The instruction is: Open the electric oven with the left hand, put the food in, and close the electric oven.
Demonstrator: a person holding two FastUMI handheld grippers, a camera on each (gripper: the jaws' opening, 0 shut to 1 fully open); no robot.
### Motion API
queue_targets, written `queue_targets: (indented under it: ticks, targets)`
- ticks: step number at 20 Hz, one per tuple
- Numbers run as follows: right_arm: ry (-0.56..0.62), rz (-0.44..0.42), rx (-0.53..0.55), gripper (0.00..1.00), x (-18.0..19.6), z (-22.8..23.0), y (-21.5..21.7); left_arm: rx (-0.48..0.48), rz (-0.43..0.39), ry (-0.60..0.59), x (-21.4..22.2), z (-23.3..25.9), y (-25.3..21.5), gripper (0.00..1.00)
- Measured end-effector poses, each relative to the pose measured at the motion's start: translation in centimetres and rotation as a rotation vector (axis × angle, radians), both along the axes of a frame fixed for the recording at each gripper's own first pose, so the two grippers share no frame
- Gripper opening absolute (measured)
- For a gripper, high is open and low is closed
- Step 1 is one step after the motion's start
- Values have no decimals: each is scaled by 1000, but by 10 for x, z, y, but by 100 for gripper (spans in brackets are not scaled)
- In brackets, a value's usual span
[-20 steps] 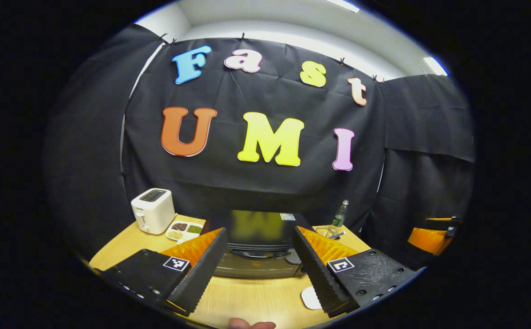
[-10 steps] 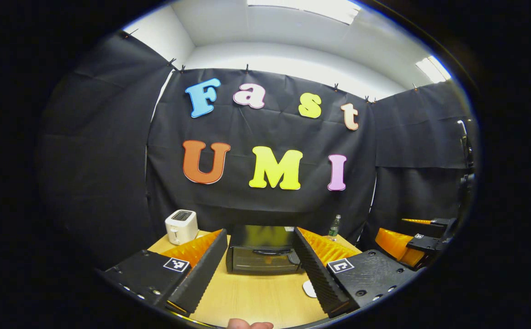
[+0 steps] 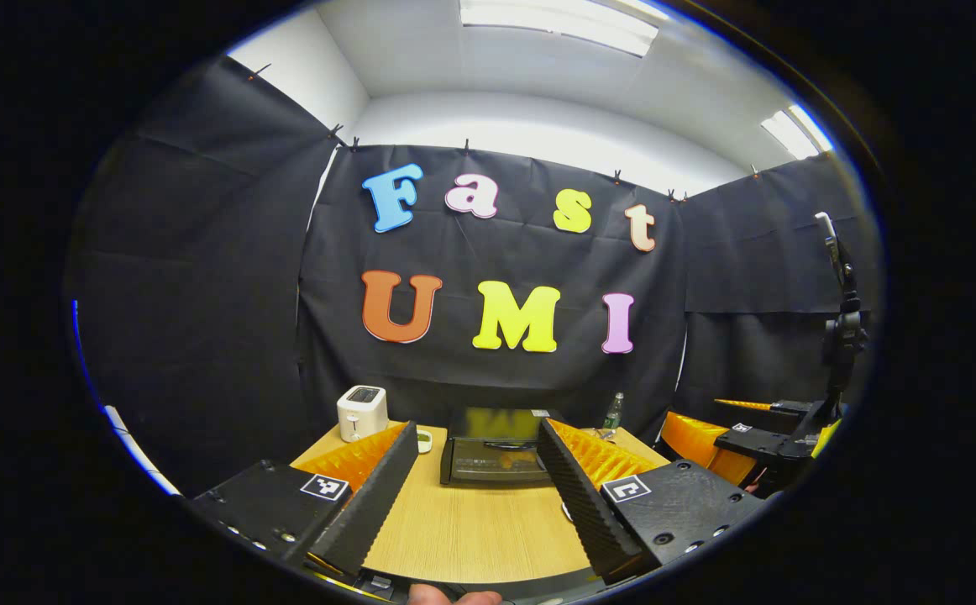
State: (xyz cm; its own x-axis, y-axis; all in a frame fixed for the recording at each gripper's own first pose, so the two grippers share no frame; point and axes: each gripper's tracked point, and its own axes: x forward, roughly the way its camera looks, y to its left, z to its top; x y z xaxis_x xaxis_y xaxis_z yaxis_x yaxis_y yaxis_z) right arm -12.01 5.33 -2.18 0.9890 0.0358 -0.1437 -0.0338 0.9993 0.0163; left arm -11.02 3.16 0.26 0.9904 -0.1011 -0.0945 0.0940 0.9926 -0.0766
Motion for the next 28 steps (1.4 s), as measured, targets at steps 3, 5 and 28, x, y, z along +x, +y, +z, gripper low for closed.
queue_targets:
  ticks: [3,5,28]
  targets:
    - [-14,3,-7,99,-11,5,2,-23,4,10,-12,-5,1,94]
    - [-28,-2,-6,99,-16,7,0,-17,-1,1,-14,-2,-1,94]
    - [-48,-7,15,99,-10,10,-22,2,-2,-39,-15,3,-17,94]
